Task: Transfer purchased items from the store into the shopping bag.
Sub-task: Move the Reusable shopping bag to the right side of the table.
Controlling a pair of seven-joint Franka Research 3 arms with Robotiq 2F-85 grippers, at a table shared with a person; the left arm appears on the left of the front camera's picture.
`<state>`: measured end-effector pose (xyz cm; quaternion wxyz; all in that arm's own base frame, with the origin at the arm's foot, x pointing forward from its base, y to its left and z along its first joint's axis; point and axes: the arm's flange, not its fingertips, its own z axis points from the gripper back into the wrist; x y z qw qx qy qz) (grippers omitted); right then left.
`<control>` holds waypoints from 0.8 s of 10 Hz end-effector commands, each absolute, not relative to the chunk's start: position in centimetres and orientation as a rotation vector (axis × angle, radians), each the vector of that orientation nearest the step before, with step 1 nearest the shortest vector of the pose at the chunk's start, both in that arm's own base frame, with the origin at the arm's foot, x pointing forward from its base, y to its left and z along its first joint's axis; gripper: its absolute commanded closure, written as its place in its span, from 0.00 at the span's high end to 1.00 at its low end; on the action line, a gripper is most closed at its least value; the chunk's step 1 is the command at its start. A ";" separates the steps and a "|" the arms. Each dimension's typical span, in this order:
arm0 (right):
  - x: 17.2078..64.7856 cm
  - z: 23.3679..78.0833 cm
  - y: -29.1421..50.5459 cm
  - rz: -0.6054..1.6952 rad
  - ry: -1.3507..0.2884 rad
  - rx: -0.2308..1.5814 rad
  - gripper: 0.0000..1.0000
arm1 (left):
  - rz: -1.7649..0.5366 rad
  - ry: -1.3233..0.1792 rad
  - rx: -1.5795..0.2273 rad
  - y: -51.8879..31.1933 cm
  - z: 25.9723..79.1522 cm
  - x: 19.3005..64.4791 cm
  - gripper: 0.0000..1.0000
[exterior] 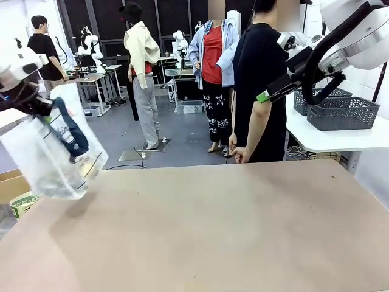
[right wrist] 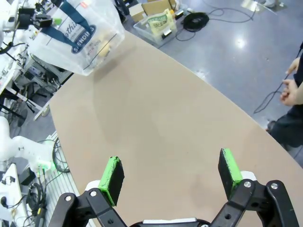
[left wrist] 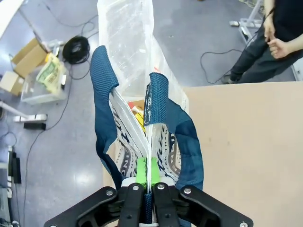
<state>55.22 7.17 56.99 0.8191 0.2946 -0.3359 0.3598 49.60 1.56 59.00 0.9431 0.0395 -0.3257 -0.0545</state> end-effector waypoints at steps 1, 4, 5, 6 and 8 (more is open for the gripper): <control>55.4 57.1 7.4 0.755 -0.710 0.616 1.00 | -0.105 -0.698 0.084 2.9 58.7 47.0 0.00; 55.4 57.1 7.4 0.755 -0.710 0.616 1.00 | -0.088 -0.628 0.072 5.1 54.3 46.2 0.00; 55.4 57.1 7.4 0.755 -0.710 0.616 1.00 | -0.087 -0.627 0.047 5.4 53.0 45.9 0.00; 55.4 57.1 7.4 0.755 -0.710 0.616 1.00 | -0.074 -0.601 0.028 6.1 51.7 45.4 0.00; 55.4 57.1 7.4 0.755 -0.710 0.616 1.00 | -0.058 -0.567 0.058 5.2 51.7 45.7 0.00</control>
